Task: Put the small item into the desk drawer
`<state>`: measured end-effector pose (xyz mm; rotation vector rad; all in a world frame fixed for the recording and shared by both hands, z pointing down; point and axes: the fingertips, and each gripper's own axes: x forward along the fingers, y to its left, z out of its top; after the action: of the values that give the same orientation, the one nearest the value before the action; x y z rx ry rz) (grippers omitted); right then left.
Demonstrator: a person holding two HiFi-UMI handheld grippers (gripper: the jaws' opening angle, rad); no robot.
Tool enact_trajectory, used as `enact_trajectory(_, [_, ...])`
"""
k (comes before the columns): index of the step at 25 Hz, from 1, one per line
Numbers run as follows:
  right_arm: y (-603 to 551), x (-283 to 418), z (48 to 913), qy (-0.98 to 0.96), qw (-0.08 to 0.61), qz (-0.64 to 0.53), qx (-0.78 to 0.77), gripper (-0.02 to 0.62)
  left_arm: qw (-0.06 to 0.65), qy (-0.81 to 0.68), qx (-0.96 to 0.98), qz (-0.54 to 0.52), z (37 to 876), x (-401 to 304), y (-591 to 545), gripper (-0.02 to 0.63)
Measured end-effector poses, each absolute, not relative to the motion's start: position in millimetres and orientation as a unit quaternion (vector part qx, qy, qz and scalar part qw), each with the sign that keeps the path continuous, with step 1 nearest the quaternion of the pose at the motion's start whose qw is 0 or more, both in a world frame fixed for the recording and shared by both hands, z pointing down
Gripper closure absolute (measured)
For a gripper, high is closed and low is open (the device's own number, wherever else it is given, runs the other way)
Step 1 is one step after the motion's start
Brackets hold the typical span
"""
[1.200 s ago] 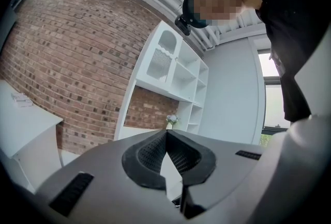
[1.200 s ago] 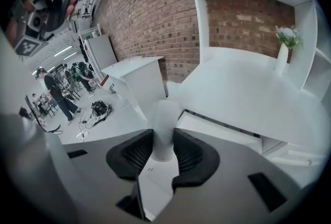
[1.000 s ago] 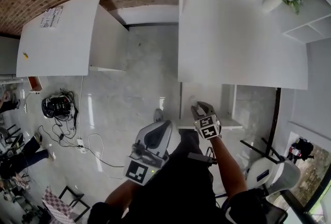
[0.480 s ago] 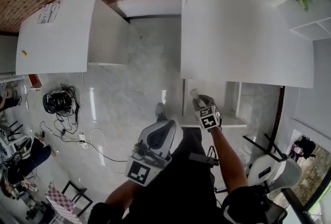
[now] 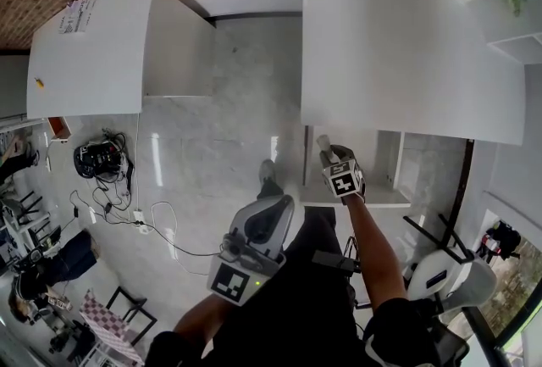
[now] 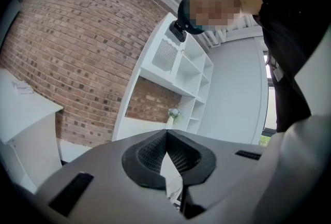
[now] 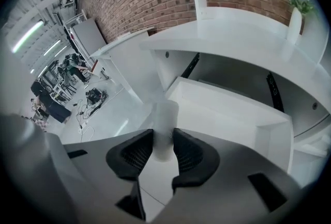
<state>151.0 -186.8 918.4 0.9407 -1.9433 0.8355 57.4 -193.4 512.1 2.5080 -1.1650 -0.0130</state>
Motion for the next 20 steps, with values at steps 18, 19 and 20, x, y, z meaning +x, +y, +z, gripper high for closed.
enact_trajectory(18, [-176.1, 162.1, 990.8, -0.729, 0.429, 0.391, 0.362, 0.454, 0.206, -0.412, 0.887, 0.009, 530.4, 61.7, -205.5, 0.584])
enact_trajectory(19, [-175.7, 162.4, 992.0, -0.725, 0.43, 0.396, 0.363, 0.454, 0.207, -0.412, 0.887, 0.01, 531.6, 61.7, -205.5, 0.584])
enact_trajectory(20, [-175.6, 162.3, 993.7, -0.722, 0.43, 0.401, 0.363, 0.454, 0.209, -0.412, 0.887, 0.011, 533.0, 61.6, -205.4, 0.584])
